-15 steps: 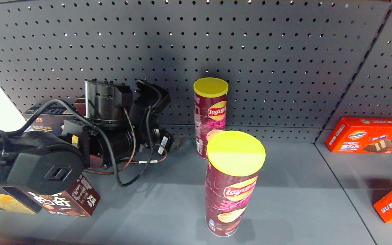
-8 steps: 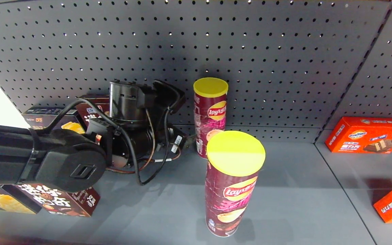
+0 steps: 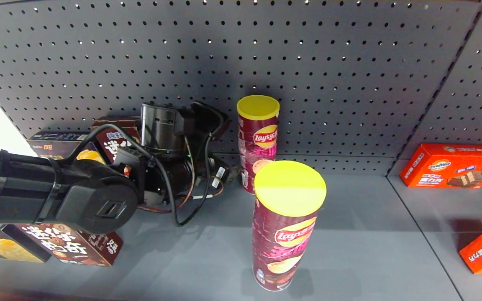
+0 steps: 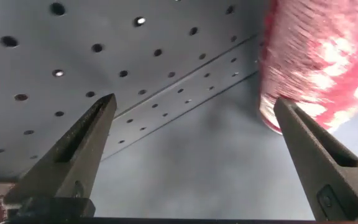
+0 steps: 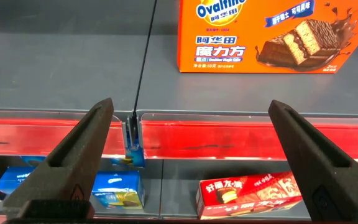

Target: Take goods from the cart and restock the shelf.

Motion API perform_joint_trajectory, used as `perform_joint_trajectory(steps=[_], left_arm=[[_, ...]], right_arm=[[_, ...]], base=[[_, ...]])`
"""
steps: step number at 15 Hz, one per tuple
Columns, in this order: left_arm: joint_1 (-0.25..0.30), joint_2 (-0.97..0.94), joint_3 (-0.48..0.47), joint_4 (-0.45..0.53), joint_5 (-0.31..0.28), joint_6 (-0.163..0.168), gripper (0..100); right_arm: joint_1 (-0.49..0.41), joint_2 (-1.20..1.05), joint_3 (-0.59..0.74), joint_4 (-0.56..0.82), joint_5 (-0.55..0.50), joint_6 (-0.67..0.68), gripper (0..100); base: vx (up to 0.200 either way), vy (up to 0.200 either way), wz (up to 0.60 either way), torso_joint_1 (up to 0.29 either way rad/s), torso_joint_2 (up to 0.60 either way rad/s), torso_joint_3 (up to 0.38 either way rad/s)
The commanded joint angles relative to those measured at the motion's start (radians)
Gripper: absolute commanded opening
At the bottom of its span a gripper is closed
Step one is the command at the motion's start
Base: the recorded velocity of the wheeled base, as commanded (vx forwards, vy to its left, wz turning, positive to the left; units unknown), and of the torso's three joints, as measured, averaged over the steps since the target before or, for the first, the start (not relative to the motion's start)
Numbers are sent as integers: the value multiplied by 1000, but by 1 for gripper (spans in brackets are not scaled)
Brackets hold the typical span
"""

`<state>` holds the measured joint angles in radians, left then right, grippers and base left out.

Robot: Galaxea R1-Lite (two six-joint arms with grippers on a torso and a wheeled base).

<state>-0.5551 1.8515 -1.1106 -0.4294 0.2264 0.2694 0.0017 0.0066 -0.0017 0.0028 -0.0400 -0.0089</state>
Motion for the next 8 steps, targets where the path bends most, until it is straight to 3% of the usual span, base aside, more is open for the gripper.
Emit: perform_joint_trajectory(steps=[1, 8], left_arm=[[3, 0, 0, 0, 1, 1, 100], [17, 41, -77, 1, 8, -2, 100]], right_arm=[[0, 0, 0, 0, 0, 0, 100], [0, 0, 0, 0, 0, 0, 100]], base=[[0, 0, 0, 0, 0, 0], [0, 0, 0, 0, 0, 0]])
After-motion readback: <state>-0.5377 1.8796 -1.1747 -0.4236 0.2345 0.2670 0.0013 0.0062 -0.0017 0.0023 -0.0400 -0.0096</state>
